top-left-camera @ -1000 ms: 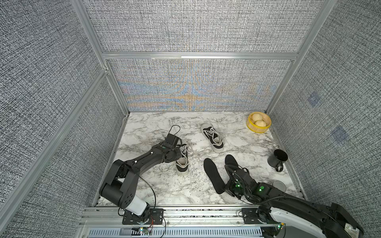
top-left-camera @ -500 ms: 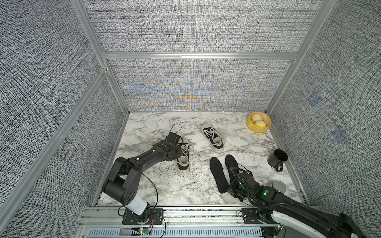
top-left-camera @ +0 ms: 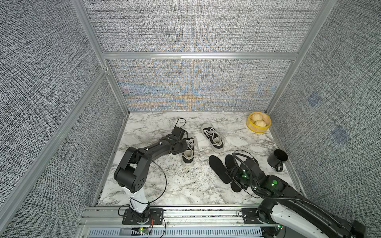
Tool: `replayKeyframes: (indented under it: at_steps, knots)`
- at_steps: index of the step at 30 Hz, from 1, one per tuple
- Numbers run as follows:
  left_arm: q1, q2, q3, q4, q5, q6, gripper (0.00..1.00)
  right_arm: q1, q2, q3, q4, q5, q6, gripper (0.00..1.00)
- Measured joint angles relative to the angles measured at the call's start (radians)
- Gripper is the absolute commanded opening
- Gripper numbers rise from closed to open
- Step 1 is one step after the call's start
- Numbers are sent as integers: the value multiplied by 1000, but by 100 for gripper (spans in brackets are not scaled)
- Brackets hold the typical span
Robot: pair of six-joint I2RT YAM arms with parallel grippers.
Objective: Remove the insole from the shoe
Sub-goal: Move the shoe to the center of the board.
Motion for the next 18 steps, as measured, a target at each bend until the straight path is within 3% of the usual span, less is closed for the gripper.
replayKeyframes:
  at_steps: [5,11,15,18]
  knots:
    - [-10,98,116,15,8,-24,5,-95,39,95,-36,8,-135,55]
    - [-19,169,196,31,18,-59,5,-97,72,-18,-26,-98,-167,54]
    - [-23,211,230,49,23,-77,6,-127,100,-29,13,-148,-219,58]
    - [-30,248,274,55,26,-90,9,-151,210,9,14,-154,-319,61]
